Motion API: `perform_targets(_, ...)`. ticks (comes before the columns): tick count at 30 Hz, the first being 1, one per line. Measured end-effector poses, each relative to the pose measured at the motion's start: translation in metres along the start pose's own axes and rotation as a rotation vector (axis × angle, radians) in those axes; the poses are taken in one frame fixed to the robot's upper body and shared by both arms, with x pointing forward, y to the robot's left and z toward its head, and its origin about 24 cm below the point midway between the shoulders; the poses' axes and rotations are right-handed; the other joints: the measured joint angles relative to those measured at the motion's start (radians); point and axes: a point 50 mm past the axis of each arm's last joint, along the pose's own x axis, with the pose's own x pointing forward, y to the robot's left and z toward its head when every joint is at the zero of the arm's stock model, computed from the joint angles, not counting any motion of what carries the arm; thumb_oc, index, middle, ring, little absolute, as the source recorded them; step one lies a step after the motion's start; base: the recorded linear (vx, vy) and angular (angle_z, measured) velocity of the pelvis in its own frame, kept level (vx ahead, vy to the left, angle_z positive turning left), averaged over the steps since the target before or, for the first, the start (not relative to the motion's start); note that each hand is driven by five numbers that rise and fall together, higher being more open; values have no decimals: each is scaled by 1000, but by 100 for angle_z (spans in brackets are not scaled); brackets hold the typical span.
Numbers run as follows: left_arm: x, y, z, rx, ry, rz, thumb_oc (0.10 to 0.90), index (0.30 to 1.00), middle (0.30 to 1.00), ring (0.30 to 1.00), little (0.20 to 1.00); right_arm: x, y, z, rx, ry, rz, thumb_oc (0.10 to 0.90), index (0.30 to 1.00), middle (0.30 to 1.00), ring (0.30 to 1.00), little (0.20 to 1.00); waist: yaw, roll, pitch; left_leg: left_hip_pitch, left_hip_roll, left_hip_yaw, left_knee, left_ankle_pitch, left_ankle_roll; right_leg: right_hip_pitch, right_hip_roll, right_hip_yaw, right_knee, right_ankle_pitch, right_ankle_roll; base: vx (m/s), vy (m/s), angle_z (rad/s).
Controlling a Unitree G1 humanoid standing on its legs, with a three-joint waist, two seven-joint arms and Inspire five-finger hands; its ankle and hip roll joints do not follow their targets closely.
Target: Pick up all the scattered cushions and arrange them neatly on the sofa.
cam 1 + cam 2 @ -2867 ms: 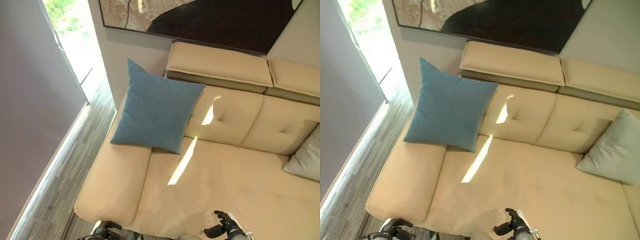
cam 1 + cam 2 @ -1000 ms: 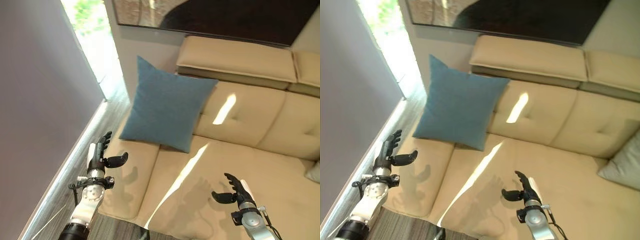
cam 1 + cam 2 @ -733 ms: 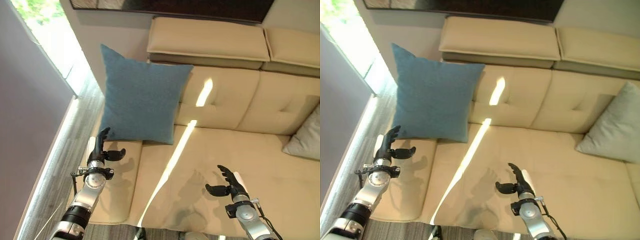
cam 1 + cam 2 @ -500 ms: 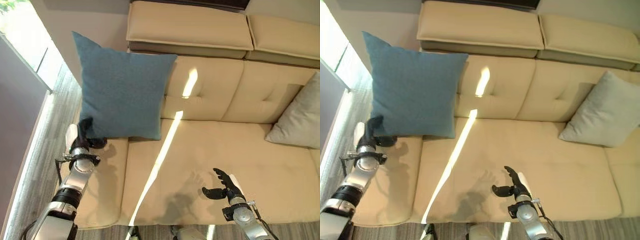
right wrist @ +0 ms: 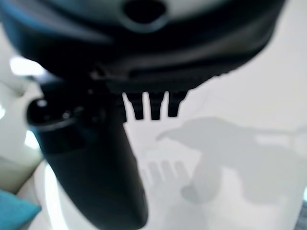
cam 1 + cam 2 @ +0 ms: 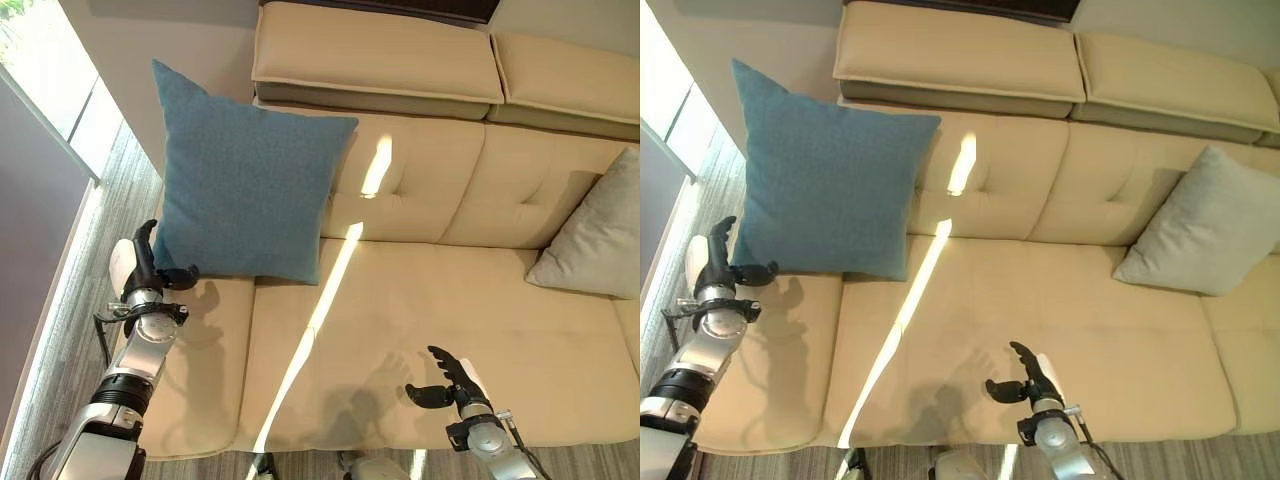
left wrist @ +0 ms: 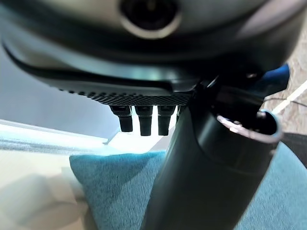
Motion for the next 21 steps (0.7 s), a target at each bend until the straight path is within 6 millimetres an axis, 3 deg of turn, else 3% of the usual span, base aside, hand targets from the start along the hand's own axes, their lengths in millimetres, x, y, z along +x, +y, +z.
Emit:
perform_targets(7, 3, 5, -5, -10, 30, 23, 800, 900, 900, 900, 900, 1, 5, 5, 16, -16, 10, 800, 900, 900, 900, 900, -1, -28, 15, -15, -1, 5, 0, 0, 0, -17, -1, 4, 0, 3, 1, 2, -2, -1)
perform_targets(14, 12, 19, -29, -42, 183, -13, 800, 900, 900, 900, 900, 8, 9, 20, 5, -61, 48, 800, 900, 900, 900, 900, -19, -60, 13, 14, 0, 37, 0, 0, 0, -5, 0, 35, 0, 4, 0, 31, -16, -13)
perform_targets(16, 12, 18, -30, -70, 201, -34, 400, 300, 300, 300, 300, 8, 9, 19, 4, -56, 50, 800, 900, 900, 900, 900, -20, -65, 13, 24, 0, 51, 0, 0, 0, 3, 0, 41, 0, 4, 1, 19, -11, -12)
perform_targets(21, 11, 15, -31, -90, 210, -75, 400, 300, 300, 300, 300, 10, 9, 12, -7, -10, 59, 800, 900, 900, 900, 900, -17, -68, 14, 40, 1, 55, 0, 0, 0, 15, 2, 51, 0, 4, 1, 3, -2, -3)
